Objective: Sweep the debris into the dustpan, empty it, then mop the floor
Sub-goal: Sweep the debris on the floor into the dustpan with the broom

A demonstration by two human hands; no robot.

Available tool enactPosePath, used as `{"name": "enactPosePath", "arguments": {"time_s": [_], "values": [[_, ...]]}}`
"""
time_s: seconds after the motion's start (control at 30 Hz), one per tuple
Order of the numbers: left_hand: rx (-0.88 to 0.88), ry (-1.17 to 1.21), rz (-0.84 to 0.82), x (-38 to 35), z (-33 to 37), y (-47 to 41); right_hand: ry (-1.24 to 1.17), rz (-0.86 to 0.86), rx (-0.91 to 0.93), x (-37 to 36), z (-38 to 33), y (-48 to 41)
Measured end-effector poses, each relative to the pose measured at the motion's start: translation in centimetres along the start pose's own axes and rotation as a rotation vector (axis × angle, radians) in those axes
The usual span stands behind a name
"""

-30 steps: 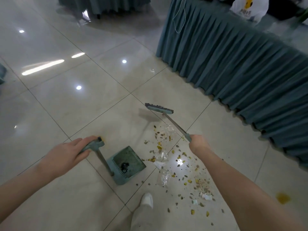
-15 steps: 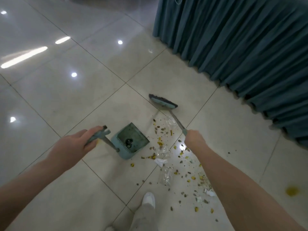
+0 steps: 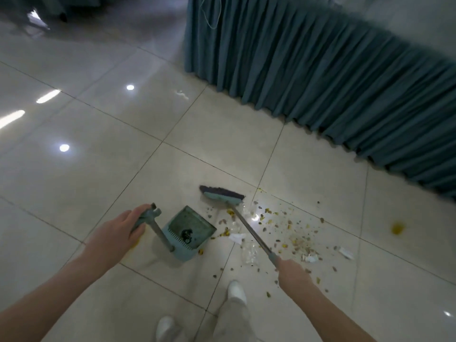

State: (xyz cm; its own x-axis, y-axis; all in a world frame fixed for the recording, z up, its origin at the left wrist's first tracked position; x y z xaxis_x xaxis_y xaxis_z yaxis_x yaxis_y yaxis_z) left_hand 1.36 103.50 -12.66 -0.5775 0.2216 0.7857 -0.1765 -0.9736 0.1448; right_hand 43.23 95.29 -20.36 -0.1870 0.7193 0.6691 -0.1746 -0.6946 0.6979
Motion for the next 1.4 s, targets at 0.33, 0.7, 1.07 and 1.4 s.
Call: {"name": "enactPosePath", "arguments": {"time_s": [0.33, 0.7, 1.07, 1.4], "values": [[-0.110, 0.026, -0.062, 1.4, -1.7, 4.3, -0.147, -0.124, -0.060, -5.1, -0.6, 9.6], [-0.186, -0.061, -0.076, 0.9, 1.8, 2.8, -0.303, 0.084, -0.239, 1.7, 3.2, 5.9], [-0.094, -0.090, -0.087, -3.4, 9.3, -4.2, -0.360, 0.117, -0.272, 7.3, 12.2, -6.7], [-0.060, -0.080, -0.085, -6.7, 12.2, -5.2, -0.485, -0.016, -0.233, -0.2, 13.2, -8.0]]}}
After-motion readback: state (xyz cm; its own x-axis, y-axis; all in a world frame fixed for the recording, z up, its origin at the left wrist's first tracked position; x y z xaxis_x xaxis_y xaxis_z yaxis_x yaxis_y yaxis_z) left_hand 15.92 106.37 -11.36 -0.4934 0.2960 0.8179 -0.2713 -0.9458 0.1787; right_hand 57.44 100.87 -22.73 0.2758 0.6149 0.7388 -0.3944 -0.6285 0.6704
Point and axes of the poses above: each hand's wrist, its own y-axis away from the middle knuckle, its own x-axis out of the back of the hand, z = x × y, the point moved 4 cm from there along -y, towards the middle knuckle, and after that the axes turned 14 degrees about y, right-handed, at the moved point
